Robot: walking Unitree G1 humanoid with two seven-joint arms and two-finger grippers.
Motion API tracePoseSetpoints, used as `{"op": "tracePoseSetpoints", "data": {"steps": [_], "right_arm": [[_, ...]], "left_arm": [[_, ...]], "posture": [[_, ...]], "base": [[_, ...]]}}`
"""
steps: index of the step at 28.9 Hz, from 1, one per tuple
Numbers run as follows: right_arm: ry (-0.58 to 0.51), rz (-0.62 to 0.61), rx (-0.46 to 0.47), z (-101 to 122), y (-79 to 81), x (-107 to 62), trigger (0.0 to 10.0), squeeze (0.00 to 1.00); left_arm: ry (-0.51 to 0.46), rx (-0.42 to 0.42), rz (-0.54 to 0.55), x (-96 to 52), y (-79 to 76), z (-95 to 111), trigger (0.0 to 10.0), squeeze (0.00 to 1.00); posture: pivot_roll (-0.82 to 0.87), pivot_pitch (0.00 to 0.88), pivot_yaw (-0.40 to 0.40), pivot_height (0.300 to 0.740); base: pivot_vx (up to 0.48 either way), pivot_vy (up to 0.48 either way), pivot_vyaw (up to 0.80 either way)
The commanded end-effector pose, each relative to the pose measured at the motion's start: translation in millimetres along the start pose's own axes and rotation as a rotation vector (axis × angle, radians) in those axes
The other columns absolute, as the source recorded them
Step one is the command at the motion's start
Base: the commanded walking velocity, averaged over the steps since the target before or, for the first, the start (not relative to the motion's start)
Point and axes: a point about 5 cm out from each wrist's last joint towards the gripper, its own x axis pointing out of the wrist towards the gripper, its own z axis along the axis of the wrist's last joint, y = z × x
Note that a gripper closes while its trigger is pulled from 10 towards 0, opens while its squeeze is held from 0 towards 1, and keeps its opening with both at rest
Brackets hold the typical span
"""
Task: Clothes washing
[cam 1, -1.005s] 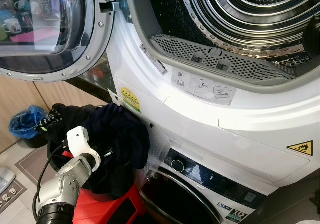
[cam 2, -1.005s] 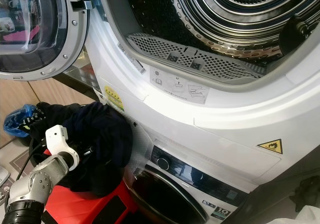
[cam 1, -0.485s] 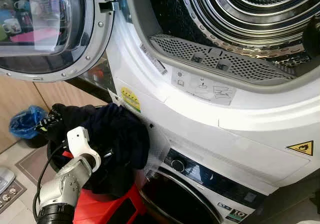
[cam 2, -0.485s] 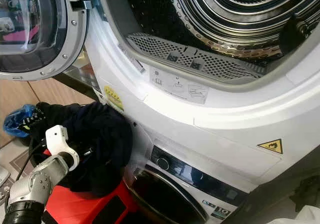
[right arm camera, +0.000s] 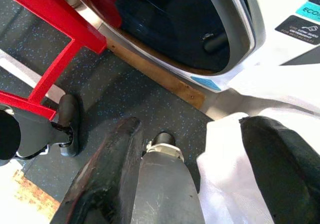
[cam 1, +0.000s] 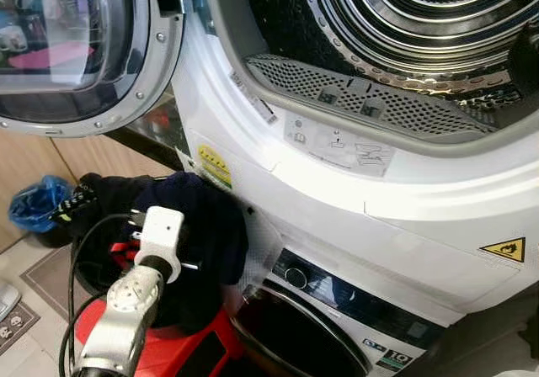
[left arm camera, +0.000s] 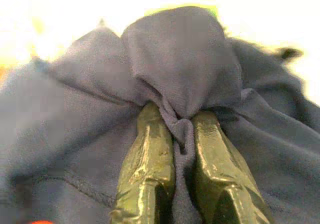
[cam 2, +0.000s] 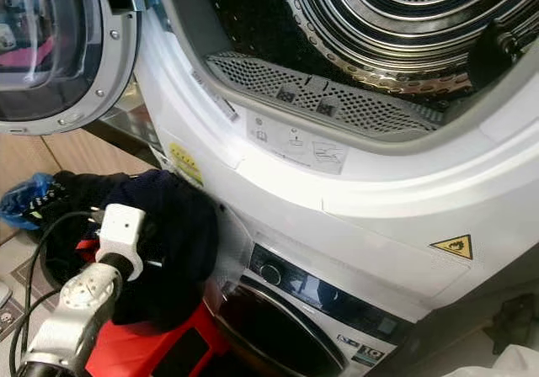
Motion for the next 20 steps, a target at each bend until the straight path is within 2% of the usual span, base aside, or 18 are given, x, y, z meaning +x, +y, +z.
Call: {"op": "tracePoseSetpoints", "data": {"steps": [1, 2, 3, 5, 10, 11, 13, 14, 15, 18, 20], "right_arm": [[0.014, 0.004, 0.004, -5.3, 1.4, -1.5, 10.0, 0.0], [0.015, 0.004, 0.004, -5.4, 1.3, -1.6, 10.0, 0.0], [0.015, 0.004, 0.005, -5.6, 1.5, -1.6, 10.0, 0.0], [0.016, 0.004, 0.005, -6.3, 1.2, -1.9, 10.0, 0.0], [0.017, 0.001, 0.01, -8.2, -0.4, -2.7, 10.0, 0.0], [0.017, 0.0, 0.01, -8.6, -0.8, -2.9, 10.0, 0.0], [0.017, 0.0, 0.009, -9.3, -1.4, -3.2, 10.0, 0.0], [0.019, -0.002, 0.009, -10.0, -2.3, -3.5, 10.0, 0.0], [0.019, -0.002, 0.009, -10.0, -2.3, -3.5, 10.0, 0.0], [0.019, -0.001, 0.002, -10.0, -3.4, -3.5, 10.0, 0.0], [0.019, 0.0, -0.001, -9.5, -3.9, -3.4, 10.0, 0.0]], "left_arm": [[-0.105, 0.068, -0.045, -4.0, -8.5, 13.2, 10.0, 0.0], [-0.112, 0.057, -0.041, -5.3, -9.3, 13.5, 10.0, 0.0], [-0.102, 0.007, 0.0, -8.4, -7.0, 11.0, 10.0, 0.0], [-0.117, -0.005, 0.023, -14.8, -5.1, 9.4, 10.0, 0.0], [-0.225, 0.062, 0.098, -38.4, 1.5, 17.7, 10.0, 0.0], [-0.255, 0.11, 0.104, -44.7, 0.8, 20.9, 10.0, 0.0], [-0.307, 0.172, 0.087, -53.9, -3.3, 26.9, 10.0, 0.0], [-0.359, 0.209, 0.047, -61.6, -10.7, 34.9, 10.0, 0.0], [-0.359, 0.209, 0.047, -61.6, -10.7, 34.9, 10.0, 0.0], [-0.464, 0.272, -0.023, -68.2, -23.4, 50.2, 10.0, 0.0], [-0.503, 0.28, -0.076, -70.4, -31.6, 54.1, 10.0, 0.0]], "posture": [[0.06, 0.116, -0.011, 0.74], [0.06, 0.116, -0.011, 0.74], [0.06, 0.117, -0.009, 0.74], [0.06, 0.119, -0.01, 0.74], [0.06, 0.122, -0.008, 0.74], [0.05, 0.121, -0.01, 0.74], [0.05, 0.123, -0.01, 0.74], [0.05, 0.124, -0.014, 0.74], [0.05, 0.124, -0.014, 0.74], [0.06, 0.123, -0.019, 0.74], [0.07, 0.122, -0.023, 0.74]], "base": [[0.0, 0.0, 0.0], [0.0, 0.0, 0.0], [0.0, 0.0, 0.0], [0.0, 0.0, 0.0], [0.0, 0.0, 0.0], [0.0, 0.0, 0.0], [0.0, 0.0, 0.0], [0.0, 0.0, 0.0], [0.0, 0.0, 0.0], [0.0, 0.0, 0.0], [0.0, 0.0, 0.0]]}}
